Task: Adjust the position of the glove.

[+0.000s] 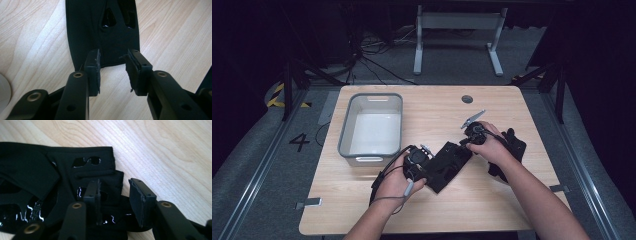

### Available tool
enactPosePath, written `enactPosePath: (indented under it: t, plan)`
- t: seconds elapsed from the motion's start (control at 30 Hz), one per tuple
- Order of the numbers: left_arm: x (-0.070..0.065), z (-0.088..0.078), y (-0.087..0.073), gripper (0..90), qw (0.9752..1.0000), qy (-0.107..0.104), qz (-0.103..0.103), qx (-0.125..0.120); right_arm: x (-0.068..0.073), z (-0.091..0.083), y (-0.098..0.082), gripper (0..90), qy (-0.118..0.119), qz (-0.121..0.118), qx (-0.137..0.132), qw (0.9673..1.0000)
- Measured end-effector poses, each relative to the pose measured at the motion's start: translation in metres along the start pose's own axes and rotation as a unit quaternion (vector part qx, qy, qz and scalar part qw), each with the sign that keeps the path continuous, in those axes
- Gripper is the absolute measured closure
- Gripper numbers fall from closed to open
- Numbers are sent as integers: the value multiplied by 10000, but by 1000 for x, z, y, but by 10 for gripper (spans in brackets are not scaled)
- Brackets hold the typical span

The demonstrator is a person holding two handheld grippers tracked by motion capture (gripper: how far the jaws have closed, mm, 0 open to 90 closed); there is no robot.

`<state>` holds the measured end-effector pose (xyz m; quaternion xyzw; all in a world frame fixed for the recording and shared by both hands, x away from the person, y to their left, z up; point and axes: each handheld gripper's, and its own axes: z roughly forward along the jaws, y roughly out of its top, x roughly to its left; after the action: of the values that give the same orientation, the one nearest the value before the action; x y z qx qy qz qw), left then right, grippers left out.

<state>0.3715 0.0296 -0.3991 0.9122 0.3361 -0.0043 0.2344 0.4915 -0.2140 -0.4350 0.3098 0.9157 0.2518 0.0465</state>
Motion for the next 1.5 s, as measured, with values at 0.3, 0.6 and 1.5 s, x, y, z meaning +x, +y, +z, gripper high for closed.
enactPosePath:
  t: [0.3,0.6,1.5]
  plan:
    - [-4,14,4,542,9999,53,-90,-59,-1,1,2,770,186,-52,130,9997]
    - [-7,38,8,485,9997,162,-122,107,-1,1,2,771,188,-91,123,9997]
    - [-15,48,12,838,9988,458,89,172,4,-2,0,839,-17,-139,-11,9999]
